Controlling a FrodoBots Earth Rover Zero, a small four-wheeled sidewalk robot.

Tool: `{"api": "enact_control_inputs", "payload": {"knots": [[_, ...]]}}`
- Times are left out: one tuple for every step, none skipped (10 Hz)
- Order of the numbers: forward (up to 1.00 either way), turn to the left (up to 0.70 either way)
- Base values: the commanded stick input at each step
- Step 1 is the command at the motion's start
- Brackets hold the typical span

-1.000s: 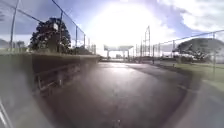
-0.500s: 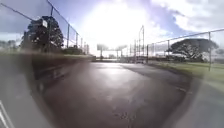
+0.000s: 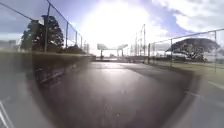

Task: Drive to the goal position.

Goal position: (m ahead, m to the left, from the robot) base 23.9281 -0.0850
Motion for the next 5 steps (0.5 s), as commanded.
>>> {"api": "enact_control_inputs", "payload": {"knots": [[0.70, 0.00], [0.70, 0.00], [0.70, 0.00], [0.70, 0.00], [0.70, 0.00]]}}
